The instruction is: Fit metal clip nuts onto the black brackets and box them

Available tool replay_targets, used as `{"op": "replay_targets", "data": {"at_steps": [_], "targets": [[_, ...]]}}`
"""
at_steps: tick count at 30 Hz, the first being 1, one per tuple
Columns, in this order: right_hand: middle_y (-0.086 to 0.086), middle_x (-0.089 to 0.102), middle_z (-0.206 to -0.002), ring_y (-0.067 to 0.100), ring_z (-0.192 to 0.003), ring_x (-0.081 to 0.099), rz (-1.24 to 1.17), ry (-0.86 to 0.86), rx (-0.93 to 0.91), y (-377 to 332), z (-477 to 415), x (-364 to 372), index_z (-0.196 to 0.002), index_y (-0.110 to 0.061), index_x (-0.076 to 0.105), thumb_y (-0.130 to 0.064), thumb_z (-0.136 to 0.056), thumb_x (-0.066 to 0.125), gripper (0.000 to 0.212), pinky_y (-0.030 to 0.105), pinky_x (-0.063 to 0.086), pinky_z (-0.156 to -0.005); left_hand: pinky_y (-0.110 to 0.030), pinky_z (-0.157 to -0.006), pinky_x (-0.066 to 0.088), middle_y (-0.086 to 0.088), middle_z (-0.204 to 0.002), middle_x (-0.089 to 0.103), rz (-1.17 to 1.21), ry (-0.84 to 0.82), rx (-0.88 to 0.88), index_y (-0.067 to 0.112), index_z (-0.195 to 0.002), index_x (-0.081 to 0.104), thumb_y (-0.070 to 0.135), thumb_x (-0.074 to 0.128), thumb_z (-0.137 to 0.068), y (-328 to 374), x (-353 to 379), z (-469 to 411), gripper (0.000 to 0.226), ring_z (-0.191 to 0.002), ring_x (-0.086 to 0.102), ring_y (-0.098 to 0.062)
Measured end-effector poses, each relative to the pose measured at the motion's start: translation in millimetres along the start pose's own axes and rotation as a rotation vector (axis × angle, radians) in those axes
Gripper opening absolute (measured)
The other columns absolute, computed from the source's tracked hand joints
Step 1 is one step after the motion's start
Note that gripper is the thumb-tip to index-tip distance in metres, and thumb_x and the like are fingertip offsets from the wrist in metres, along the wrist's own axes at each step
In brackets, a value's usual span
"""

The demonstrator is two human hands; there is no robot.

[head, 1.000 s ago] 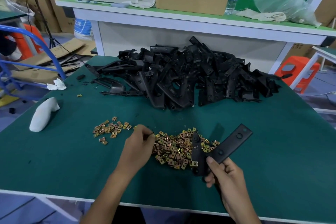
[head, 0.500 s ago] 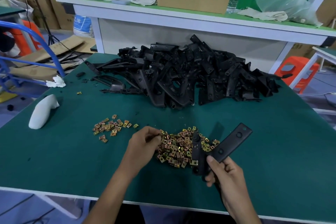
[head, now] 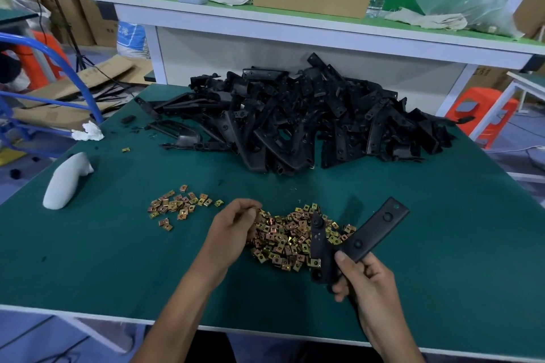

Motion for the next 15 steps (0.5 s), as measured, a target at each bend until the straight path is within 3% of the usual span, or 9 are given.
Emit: {"op": "replay_targets", "data": {"at_steps": [4, 7, 11, 15], "targets": [[0.011, 0.054, -0.054, 0.024, -0.045, 0.056, 0.000, 0.004, -0.002, -1.9, 0.3, 1.4, -0.074, -0.017, 0.072, -0.032, -0.075, 0.077, 0.016, 0.031, 0.046, -0.041, -0.013, -0.080, 0.049, 0.021, -0.090, 0.069, -0.246, 0.019, 0.087, 0.040, -0.113, 0.069, 0.024, 0.060, -0.101, 6.0, -5.0, -3.2, 0.022, -0.088, 0.063, 0.005], [0.009, 0.054, -0.054, 0.023, -0.045, 0.055, -0.001, 0.010, -0.006, -2.9, 0.4, 0.9, -0.074, -0.017, 0.073, -0.030, -0.076, 0.076, 0.013, 0.030, 0.046, -0.040, -0.015, -0.076, 0.049, 0.023, -0.090, 0.072, -0.350, 0.115, 0.103, 0.038, -0.097, 0.070, 0.029, 0.070, -0.093, 9.5, -13.0, -3.4, 0.010, -0.088, 0.067, 0.005], [0.010, 0.051, -0.054, 0.023, -0.045, 0.055, -0.006, 0.010, 0.001, -2.5, 0.5, 0.6, -0.076, -0.016, 0.074, -0.029, -0.076, 0.076, 0.013, 0.030, 0.046, -0.040, -0.010, -0.072, 0.047, 0.024, -0.088, 0.073, -0.395, 0.067, 0.121, 0.036, -0.088, 0.074, 0.025, 0.074, -0.090, 13.3, -7.8, 0.3, 0.011, -0.086, 0.067, 0.006], [0.011, 0.051, -0.054, 0.023, -0.046, 0.056, -0.010, 0.005, 0.005, -2.3, 0.5, 1.1, -0.078, -0.014, 0.073, -0.031, -0.075, 0.077, 0.018, 0.030, 0.046, -0.041, -0.002, -0.073, 0.044, 0.033, -0.088, 0.070, -0.508, 0.087, 0.243, 0.034, -0.100, 0.076, 0.019, 0.070, -0.094, 27.4, -3.5, 3.6, 0.017, -0.090, 0.065, 0.011]]}}
Point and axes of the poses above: each hand's wrist, its own z-axis away from the middle knuckle, its own x-axis out of the palm, y = z × x, the point moved 8 cm from there along -z, towards the middle knuckle
